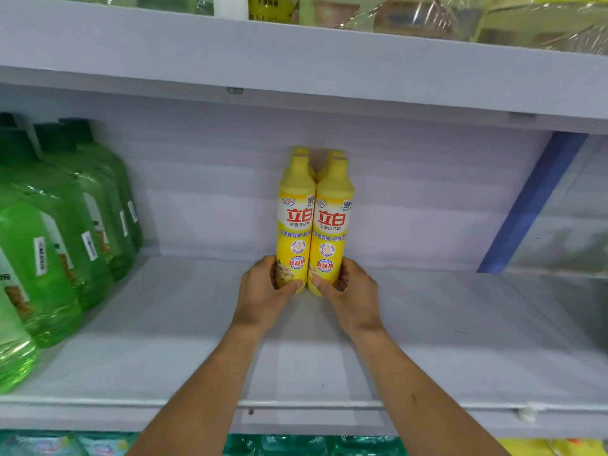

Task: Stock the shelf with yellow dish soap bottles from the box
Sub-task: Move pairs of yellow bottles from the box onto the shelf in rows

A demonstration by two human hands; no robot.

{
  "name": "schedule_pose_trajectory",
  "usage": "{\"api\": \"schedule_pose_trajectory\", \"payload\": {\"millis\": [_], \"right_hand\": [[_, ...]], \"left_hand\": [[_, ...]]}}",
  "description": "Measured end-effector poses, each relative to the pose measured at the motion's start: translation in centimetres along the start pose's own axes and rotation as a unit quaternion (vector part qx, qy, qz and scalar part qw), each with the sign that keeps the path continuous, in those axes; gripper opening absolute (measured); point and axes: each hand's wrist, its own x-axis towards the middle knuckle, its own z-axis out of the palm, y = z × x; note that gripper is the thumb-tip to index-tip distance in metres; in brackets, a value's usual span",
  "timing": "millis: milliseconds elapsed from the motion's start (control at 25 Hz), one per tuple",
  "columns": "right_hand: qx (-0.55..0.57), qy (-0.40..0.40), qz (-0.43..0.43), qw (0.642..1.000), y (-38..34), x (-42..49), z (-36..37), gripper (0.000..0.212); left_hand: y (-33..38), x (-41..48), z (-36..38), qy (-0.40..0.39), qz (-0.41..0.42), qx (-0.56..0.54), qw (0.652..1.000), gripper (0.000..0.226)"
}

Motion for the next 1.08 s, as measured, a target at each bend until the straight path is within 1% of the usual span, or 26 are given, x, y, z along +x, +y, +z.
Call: {"api": "schedule_pose_trajectory", "payload": {"millis": [280,360,440,520,560,640,720,760,880,920,1080], "right_hand": [[-0.018,-0.010,0.016,1.000,-0.3,-0.3,-0.2,0.044],[-0.053,-0.012,0.036,0.998,-0.6,-0.7,-0.6,0.044],[-0.132,-0.026,0.068,0.989,-1.5,-1.5,-1.9,0.057],[-0.239,-0.076,0.080,0.965,-3.1,-2.7,-4.1,0.075],[-0.292,-0.110,0.067,0.948,-4.2,-3.3,-5.4,0.077],[-0.381,-0.164,0.029,0.910,-7.0,-4.4,-7.6,0.073],[-0.432,-0.177,0.002,0.884,-10.2,-5.8,-9.1,0.068],[-0.449,-0.176,-0.013,0.876,-11.8,-6.7,-9.5,0.066],[-0.481,-0.190,-0.062,0.854,-16.0,-10.0,-10.6,0.066],[-0.490,-0.198,-0.076,0.846,-17.2,-11.5,-11.2,0.066],[-0.510,-0.210,-0.117,0.826,-19.4,-17.2,-13.3,0.068]], "left_hand": [[0.6,-0.4,-0.2,-0.015,-0.004,0.013,1.000,0.035],[0.9,-0.9,-0.6,-0.003,-0.032,0.054,0.998,0.034],[1.7,-1.6,-1.7,-0.009,-0.077,0.126,0.989,0.049],[3.1,-2.7,-3.5,-0.062,-0.099,0.222,0.968,0.070],[4.2,-3.3,-4.5,-0.104,-0.093,0.273,0.952,0.077],[6.9,-4.4,-6.1,-0.170,-0.042,0.377,0.910,0.082],[10.3,-5.4,-7.1,-0.191,0.042,0.462,0.865,0.089],[11.8,-5.9,-7.3,-0.196,0.074,0.492,0.845,0.090],[16.4,-9.2,-7.8,-0.208,0.127,0.557,0.794,0.078],[17.9,-11.0,-8.2,-0.203,0.132,0.570,0.785,0.075],[20.7,-18.0,-9.2,-0.198,0.108,0.572,0.789,0.073]]}}
